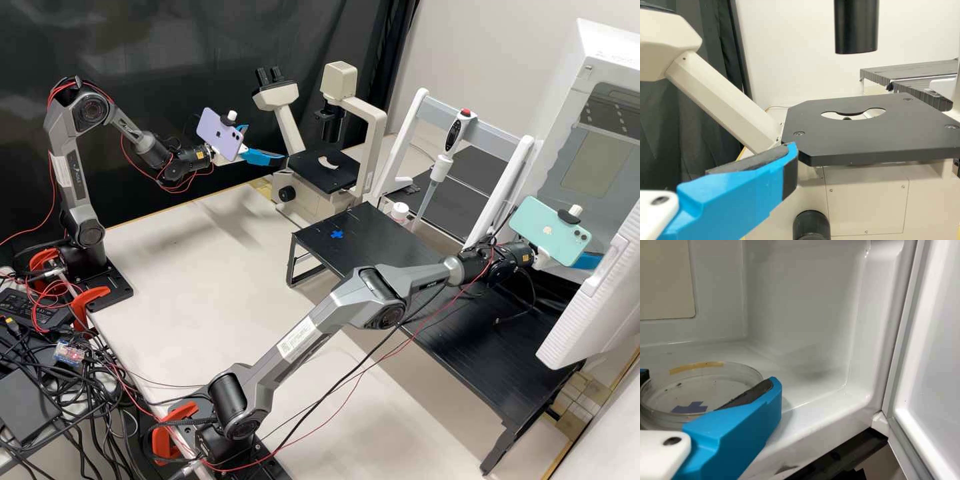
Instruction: Move the petri dish to the incubator
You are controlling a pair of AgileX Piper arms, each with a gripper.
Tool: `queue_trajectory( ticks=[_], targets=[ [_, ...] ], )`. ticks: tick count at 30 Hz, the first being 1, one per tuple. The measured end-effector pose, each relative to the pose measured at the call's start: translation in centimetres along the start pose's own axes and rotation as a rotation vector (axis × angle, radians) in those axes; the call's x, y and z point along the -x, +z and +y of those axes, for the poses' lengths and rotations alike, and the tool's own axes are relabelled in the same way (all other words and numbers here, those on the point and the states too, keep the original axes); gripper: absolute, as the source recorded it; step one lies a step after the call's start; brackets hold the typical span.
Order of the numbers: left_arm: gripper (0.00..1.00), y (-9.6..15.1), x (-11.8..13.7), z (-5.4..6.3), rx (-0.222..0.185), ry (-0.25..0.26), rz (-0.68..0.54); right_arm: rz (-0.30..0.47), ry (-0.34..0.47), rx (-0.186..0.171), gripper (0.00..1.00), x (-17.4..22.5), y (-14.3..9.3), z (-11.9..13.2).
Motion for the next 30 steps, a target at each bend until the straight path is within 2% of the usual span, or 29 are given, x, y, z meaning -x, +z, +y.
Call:
queue_trajectory(
  ticks=[1,9,20,22,24,30],
  targets=[
    [1.00,0.0,0.0,0.0,0.000,0.000,0.000,0.001,-0.001,-0.008,1.00,0.0,-0.1,-0.1],
    [1.00,0.0,0.0,0.0,0.000,0.000,0.000,-0.003,-0.001,0.008,1.00,0.0,0.0,0.0],
    [1.00,0.0,0.0,0.0,0.000,0.000,0.000,-0.002,-0.010,-0.004,1.00,0.3,0.8,-0.7],
    [1.00,0.0,0.0,0.0,0.000,0.000,0.000,0.001,-0.006,-0.005,1.00,0.7,0.8,-0.5],
    [1.00,0.0,0.0,0.0,0.000,0.000,0.000,0.004,0.003,0.011,1.00,1.4,1.0,-0.1],
    [1.00,0.0,0.0,0.0,0.000,0.000,0.000,-0.007,0.031,0.010,1.00,3.4,1.7,1.7]
  ],
)
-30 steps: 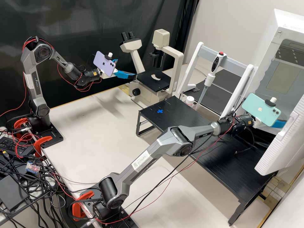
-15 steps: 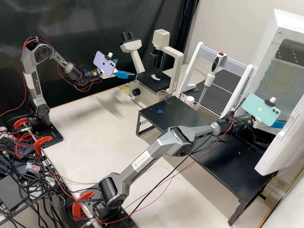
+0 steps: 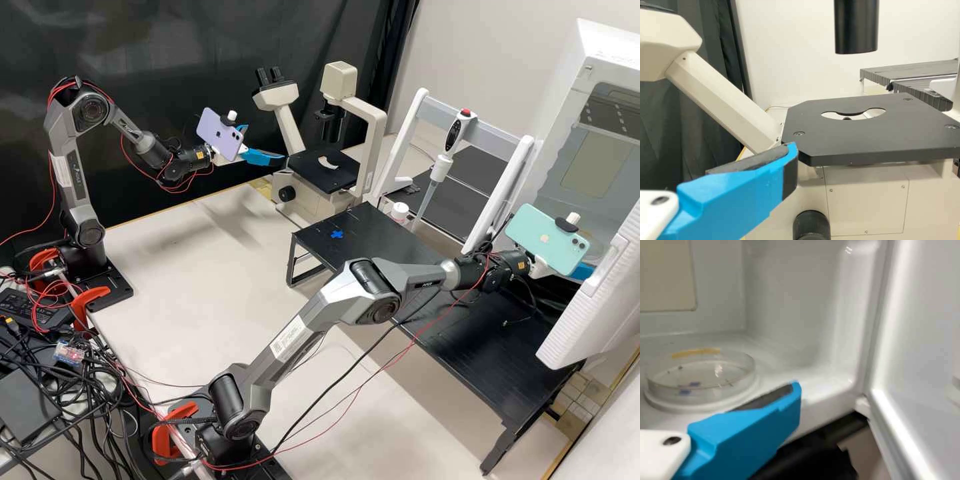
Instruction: Move the petri dish to the incubator
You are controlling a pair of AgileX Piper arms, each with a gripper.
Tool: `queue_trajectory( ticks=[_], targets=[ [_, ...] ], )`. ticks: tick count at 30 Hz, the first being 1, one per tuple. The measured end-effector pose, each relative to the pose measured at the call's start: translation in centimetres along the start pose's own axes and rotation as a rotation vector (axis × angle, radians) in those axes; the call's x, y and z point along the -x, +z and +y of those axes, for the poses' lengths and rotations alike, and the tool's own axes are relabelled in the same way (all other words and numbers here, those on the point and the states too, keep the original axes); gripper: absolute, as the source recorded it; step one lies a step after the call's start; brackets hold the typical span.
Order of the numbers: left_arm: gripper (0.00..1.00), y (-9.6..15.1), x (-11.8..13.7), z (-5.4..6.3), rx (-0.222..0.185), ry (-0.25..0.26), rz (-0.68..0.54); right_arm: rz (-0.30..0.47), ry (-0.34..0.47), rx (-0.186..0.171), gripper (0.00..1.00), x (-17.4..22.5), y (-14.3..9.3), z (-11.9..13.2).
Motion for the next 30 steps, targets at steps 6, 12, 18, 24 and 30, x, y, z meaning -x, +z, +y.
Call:
queue_trajectory(
  ticks=[6,12,18,24,30],
  targets=[
    [1.00,0.0,0.0,0.0,0.000,0.000,0.000,-0.020,0.023,-0.031,1.00,2.9,1.3,1.8],
    [1.00,0.0,0.0,0.0,0.000,0.000,0.000,0.004,0.057,-0.043,1.00,6.6,1.9,2.8],
    [1.00,0.0,0.0,0.0,0.000,0.000,0.000,0.121,0.101,-0.071,1.00,12.1,0.6,2.9],
    [1.00,0.0,0.0,0.0,0.000,0.000,0.000,0.252,0.125,-0.052,1.00,18.0,-0.5,2.1],
    [1.00,0.0,0.0,0.0,0.000,0.000,0.000,0.354,0.150,-0.058,1.00,24.6,-1.1,1.1]
  ],
)
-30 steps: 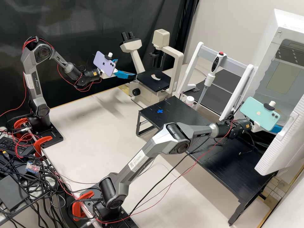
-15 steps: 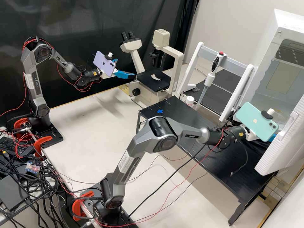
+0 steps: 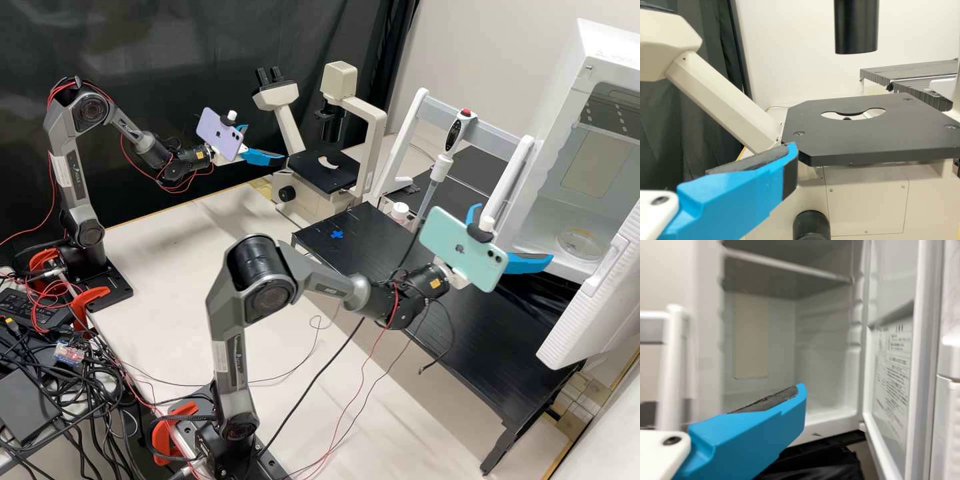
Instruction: Move the petri dish to the incubator
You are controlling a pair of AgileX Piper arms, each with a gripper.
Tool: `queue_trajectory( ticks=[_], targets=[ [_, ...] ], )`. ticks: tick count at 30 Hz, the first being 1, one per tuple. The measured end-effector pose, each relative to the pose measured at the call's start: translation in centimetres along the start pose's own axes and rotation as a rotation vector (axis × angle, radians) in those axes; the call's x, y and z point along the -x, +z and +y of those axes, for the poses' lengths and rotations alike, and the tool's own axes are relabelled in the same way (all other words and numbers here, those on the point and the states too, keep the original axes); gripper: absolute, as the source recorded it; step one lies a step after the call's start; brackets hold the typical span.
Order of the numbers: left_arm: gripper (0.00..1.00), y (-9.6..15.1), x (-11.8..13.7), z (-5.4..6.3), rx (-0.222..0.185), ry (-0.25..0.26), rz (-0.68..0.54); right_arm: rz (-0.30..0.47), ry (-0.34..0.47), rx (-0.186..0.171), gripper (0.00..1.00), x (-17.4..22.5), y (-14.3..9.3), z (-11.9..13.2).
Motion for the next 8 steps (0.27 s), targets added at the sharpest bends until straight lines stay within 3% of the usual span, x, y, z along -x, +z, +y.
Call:
queue_trajectory(
  ticks=[4,8],
  targets=[
    [1.00,0.0,0.0,0.0,0.000,0.000,0.000,0.101,0.010,-0.040,1.00,3.5,-1.3,-0.7],
    [1.00,0.0,0.0,0.0,0.000,0.000,0.000,0.202,-0.015,-0.119,1.00,6.3,-2.3,-1.7]
  ],
)
